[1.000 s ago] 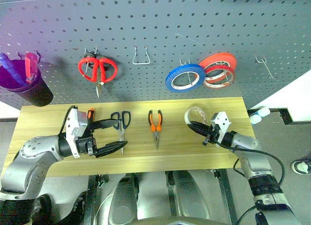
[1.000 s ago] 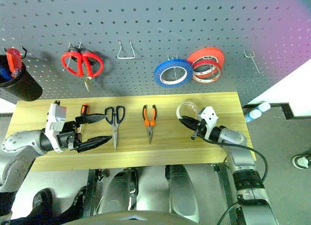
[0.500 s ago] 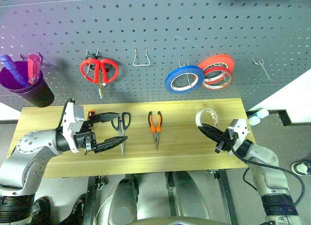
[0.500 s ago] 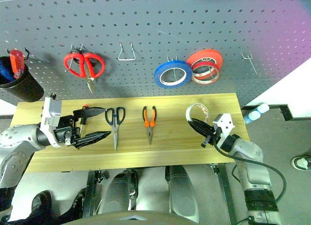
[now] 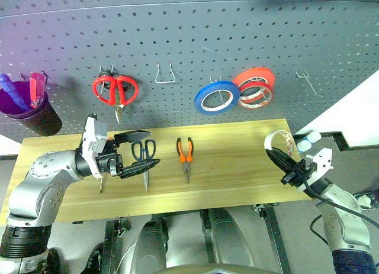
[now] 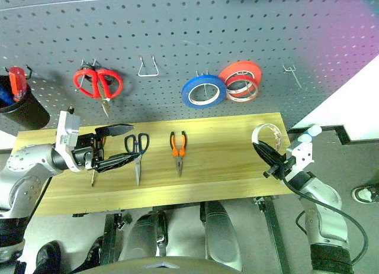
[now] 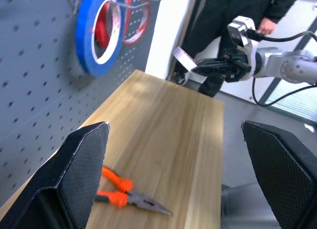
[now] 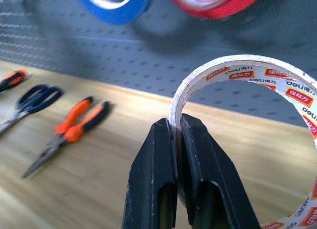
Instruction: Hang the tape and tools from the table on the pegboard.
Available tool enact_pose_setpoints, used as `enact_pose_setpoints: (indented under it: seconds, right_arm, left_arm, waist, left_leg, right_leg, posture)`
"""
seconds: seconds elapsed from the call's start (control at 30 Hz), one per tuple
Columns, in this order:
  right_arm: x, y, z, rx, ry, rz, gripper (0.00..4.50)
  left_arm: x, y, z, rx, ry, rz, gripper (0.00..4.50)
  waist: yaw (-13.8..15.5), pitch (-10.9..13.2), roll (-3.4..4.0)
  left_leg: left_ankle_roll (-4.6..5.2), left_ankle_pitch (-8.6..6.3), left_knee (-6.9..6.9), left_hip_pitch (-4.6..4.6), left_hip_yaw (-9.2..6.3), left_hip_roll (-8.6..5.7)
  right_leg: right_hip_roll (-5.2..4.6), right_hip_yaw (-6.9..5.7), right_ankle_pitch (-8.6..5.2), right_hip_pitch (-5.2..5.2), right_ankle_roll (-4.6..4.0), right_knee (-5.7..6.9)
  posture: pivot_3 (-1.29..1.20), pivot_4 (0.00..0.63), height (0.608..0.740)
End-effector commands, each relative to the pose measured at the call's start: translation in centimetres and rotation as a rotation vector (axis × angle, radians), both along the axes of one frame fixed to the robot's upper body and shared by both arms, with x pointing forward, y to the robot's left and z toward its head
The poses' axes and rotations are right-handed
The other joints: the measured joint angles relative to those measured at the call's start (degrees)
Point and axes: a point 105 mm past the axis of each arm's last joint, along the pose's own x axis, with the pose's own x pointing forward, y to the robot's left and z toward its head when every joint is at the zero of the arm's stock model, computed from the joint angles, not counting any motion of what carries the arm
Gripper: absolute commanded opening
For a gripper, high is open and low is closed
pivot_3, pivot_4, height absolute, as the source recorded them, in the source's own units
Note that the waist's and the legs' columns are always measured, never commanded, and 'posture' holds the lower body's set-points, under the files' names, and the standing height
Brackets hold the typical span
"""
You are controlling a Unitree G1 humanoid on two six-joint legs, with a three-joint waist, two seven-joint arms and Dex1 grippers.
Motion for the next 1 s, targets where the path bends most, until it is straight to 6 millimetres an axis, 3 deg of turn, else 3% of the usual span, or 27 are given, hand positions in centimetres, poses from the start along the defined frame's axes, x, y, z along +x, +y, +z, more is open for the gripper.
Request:
enact_pose_setpoints:
  seconds: [0.03, 0.2, 0.4, 0.63, 0.9, 1.0]
  right_arm:
    - [0.4, -2.2, 2.4, 0.029, -0.107, -0.101, 0.04]
    - [0.8, -3.2, 3.1, 0.003, -0.147, -0.13, 0.04]
    - [1.2, -3.1, 4.4, 0.019, -0.195, -0.13, 0.04]
    - [0.9, -3.9, 5.7, 0.01, -0.229, -0.156, 0.04]
    - [0.0, -3.2, 6.2, -0.033, -0.252, -0.167, 0.04]
    - [-0.2, -3.0, 7.6, -0.017, -0.293, -0.184, 0.04]
  left_arm:
    - [-0.1, -0.3, 0.3, -0.002, -0.021, -0.02, 4.5]
    - [-0.1, -0.2, 0.3, -0.003, -0.018, -0.019, 4.5]
    - [-0.2, -0.1, 0.4, -0.008, -0.015, -0.013, 4.5]
    - [0.3, 0.0, 2.5, -0.126, -0.02, 0.005, 4.5]
    - [0.3, -0.2, 1.6, -0.105, -0.005, -0.003, 4.5]
    - [0.3, -0.2, 1.5, -0.099, -0.003, -0.009, 4.5]
  waist:
    - [-0.5, -0.1, 0.01]
    - [-0.9, -0.2, 0.01]
    - [-0.8, -0.3, 0.03]
    - [-0.6, -0.3, 0.02]
    - [-0.9, -0.5, 0.02]
    - [-1.0, -0.5, 0.02]
  left_leg:
    - [-0.01, 0.01, 0.0, 0.02, -0.01, 0.0]
    - [-0.02, 0.02, 0.0, 0.03, -0.01, -0.01]
    - [-0.02, 0.02, 0.0, 0.04, 0.05, -0.01]
    - [-0.02, 0.02, 0.04, 0.06, 0.04, -0.03]
    - [-0.02, 0.02, 0.04, 0.06, 0.1, -0.04]
    - [-0.03, 0.02, 0.04, 0.06, 0.15, -0.04]
  right_leg:
    - [0.0, 0.0, 0.0, 0.0, 0.0, 0.01]
    - [0.03, 0.05, 0.01, 0.07, -0.02, 0.03]
    - [0.04, 0.14, 0.04, 0.06, -0.03, 0.06]
    - [0.01, 0.16, 0.06, 0.06, 0.0, 0.06]
    - [0.02, 0.22, 0.07, 0.06, 0.01, 0.09]
    - [0.03, 0.27, 0.07, 0.07, 0.02, 0.1]
  posture:
    - [-0.19, 0.217, 0.733]
    - [-0.19, 0.218, 0.733]
    - [-0.18, 0.222, 0.733]
    - [-0.19, 0.222, 0.733]
    - [-0.21, 0.221, 0.733]
    - [-0.22, 0.22, 0.733]
